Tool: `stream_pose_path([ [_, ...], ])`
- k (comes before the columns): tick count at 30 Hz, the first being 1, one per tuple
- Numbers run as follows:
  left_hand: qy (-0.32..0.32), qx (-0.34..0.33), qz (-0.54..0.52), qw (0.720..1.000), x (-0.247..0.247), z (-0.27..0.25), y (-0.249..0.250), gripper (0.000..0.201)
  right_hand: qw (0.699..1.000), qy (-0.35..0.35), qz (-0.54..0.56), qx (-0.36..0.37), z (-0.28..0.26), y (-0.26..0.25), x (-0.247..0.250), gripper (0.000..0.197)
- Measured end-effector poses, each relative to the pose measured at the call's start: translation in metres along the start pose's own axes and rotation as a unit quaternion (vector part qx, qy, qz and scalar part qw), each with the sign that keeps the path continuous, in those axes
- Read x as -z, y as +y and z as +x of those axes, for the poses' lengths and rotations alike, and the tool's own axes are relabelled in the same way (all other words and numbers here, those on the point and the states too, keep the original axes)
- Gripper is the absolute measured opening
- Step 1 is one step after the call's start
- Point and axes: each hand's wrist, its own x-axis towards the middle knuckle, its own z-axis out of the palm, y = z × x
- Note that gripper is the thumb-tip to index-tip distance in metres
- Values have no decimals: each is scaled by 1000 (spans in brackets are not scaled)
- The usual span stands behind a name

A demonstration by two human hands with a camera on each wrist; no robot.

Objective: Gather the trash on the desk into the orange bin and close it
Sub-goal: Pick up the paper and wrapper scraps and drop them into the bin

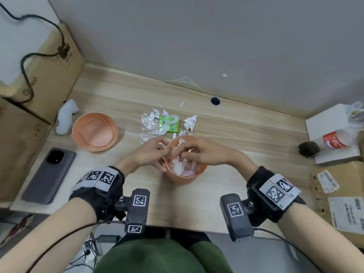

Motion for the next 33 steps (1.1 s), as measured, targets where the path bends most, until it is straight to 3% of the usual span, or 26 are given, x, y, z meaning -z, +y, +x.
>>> stream_pose_path([
  [3, 43, -16, -31, 998, 26, -12, 3, 20, 983, 131, 118, 56, 0, -24, 20, 17],
  [5, 81, -22, -53, 995, 44, -20, 1, 24, 948, 233, 204, 75, 10, -26, 29, 20],
  [7, 116, -25, -76, 990, 61, -30, -3, 26, 907, 314, 274, 61, 27, -19, 29, 22],
  [9, 149, -23, -91, 984, 77, -41, -10, 24, 893, 358, 271, 3, 49, -6, 22, 18],
  [12, 201, -16, -110, 973, 94, -58, -25, 22, 927, 328, 164, -77, 87, 19, 1, 18],
  [15, 244, -10, -129, 961, 105, -76, -41, 25, 967, 226, -62, -104, 125, 35, -21, 48],
  [18, 278, -3, -149, 949, 111, -92, -53, 25, 955, 138, -255, -55, 152, 41, -46, 83],
  [20, 290, 6, -163, 943, 114, -99, -60, 25, 936, 106, -336, -15, 166, 50, -61, 91],
  [22, 292, 11, -174, 940, 114, -105, -65, 25, 928, 91, -362, 4, 178, 63, -74, 90],
  [26, 290, 12, -187, 938, 111, -111, -73, 29, 928, 120, -351, -22, 185, 75, -89, 76],
  [29, 292, 14, -190, 937, 108, -108, -77, 24, 933, 141, -331, 4, 184, 73, -87, 80],
  [33, 280, 12, -199, 939, 101, -101, -75, 25, 944, 109, -312, -12, 167, 72, -78, 45],
])
